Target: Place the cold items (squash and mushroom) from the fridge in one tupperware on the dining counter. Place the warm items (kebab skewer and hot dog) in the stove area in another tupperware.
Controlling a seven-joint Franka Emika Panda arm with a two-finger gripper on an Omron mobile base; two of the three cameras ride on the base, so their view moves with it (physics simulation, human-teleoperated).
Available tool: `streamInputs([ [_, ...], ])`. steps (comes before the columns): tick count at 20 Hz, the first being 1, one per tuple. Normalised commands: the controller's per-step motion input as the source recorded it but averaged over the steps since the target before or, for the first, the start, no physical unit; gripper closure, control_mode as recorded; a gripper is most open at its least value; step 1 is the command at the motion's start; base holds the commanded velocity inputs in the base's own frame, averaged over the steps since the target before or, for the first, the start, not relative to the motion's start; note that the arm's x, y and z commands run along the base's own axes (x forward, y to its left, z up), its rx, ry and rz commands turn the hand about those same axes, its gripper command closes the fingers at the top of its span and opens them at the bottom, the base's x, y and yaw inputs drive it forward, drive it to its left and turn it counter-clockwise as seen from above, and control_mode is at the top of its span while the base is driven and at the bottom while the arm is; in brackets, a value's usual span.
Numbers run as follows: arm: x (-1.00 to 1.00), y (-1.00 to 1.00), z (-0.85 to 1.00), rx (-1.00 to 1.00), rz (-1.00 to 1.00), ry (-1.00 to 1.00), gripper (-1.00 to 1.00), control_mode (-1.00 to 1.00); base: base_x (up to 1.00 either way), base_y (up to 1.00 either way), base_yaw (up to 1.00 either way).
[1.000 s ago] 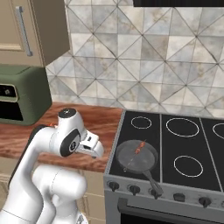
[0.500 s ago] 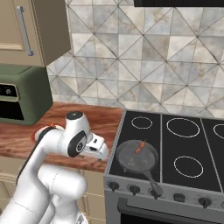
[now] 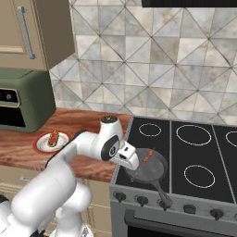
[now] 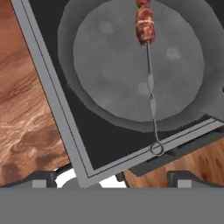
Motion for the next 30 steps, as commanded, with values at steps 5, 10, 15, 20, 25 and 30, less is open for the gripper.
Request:
streamInputs([
  [5, 0.22, -0.47, 0.48, 0.00, 0.00, 0.02, -1.00, -1.00, 0.00, 0.00, 0.00],
  [10, 0.14, -0.37, 0.11, 0.01, 0.00, 0.01, -1.00, -1.00, 0.00, 0.00, 0.00],
  [15, 0.27, -0.39, -0.67, 0.16, -0.02, 0.00, -1.00, -1.00, 0.00, 0.00, 0.00],
  [20, 0.19, -0.09, -0.50, 0.11, 0.00, 0.00, -1.00, -1.00, 0.00, 0.00, 0.00],
  [25, 0.45, 0.01, 0.00, 0.00, 0.00, 0.00, -1.00, -1.00, 0.00, 0.00, 0.00],
  [30, 0.57, 0.00, -0.15, 0.00, 0.00, 0.00, -1.00, -1.00, 0.00, 0.00, 0.00],
])
